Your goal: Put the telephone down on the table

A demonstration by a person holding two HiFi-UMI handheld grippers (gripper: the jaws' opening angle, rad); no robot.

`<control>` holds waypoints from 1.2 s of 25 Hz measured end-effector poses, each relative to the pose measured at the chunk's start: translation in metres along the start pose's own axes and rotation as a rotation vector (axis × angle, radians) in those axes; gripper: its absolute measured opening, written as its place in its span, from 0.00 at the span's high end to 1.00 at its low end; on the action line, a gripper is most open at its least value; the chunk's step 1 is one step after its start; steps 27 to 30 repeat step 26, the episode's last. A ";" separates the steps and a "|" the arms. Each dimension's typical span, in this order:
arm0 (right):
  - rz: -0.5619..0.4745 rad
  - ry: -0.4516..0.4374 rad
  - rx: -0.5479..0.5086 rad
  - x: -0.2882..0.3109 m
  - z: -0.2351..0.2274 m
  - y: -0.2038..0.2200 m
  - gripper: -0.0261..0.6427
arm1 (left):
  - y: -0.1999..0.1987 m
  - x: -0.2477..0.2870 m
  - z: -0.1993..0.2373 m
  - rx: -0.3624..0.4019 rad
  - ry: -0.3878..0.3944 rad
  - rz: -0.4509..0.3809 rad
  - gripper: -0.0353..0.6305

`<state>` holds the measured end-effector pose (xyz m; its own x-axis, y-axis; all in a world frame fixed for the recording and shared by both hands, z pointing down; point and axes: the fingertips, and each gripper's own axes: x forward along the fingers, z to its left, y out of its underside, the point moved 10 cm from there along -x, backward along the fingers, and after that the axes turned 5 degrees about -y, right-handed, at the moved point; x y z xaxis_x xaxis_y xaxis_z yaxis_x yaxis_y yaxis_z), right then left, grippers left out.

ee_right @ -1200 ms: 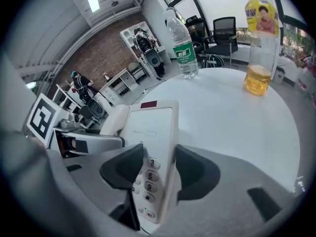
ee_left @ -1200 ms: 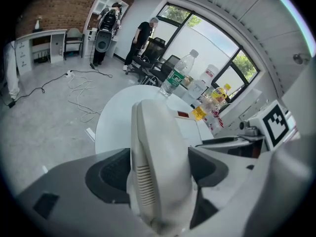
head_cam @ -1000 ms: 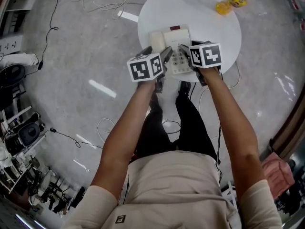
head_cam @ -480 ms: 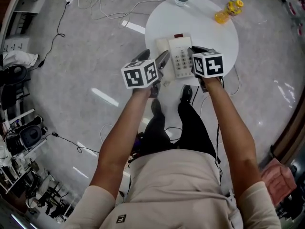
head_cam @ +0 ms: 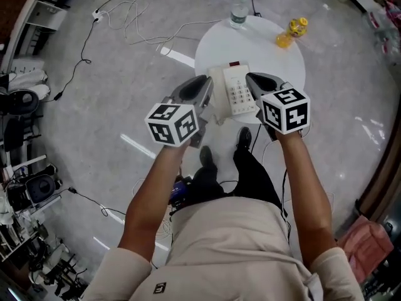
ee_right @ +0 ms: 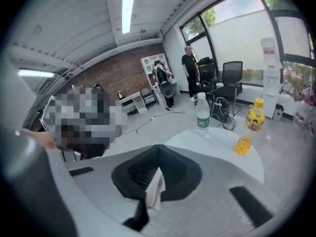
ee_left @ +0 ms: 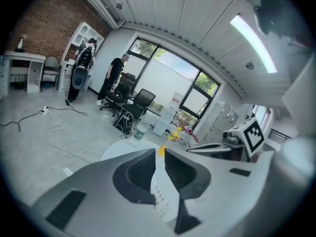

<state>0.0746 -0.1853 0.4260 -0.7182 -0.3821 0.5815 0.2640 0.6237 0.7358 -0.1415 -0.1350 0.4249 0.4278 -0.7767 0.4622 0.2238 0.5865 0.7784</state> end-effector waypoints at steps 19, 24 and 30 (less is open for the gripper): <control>-0.182 -0.038 -0.199 -0.113 0.125 -0.051 0.97 | -0.062 -0.145 -0.065 0.359 0.209 -0.217 0.89; -0.183 -0.029 -0.205 -0.131 0.155 -0.050 0.97 | -0.061 -0.179 -0.062 0.370 0.210 -0.222 0.89; -0.177 -0.023 -0.205 -0.139 0.170 -0.050 0.97 | -0.062 -0.195 -0.060 0.368 0.209 -0.220 0.89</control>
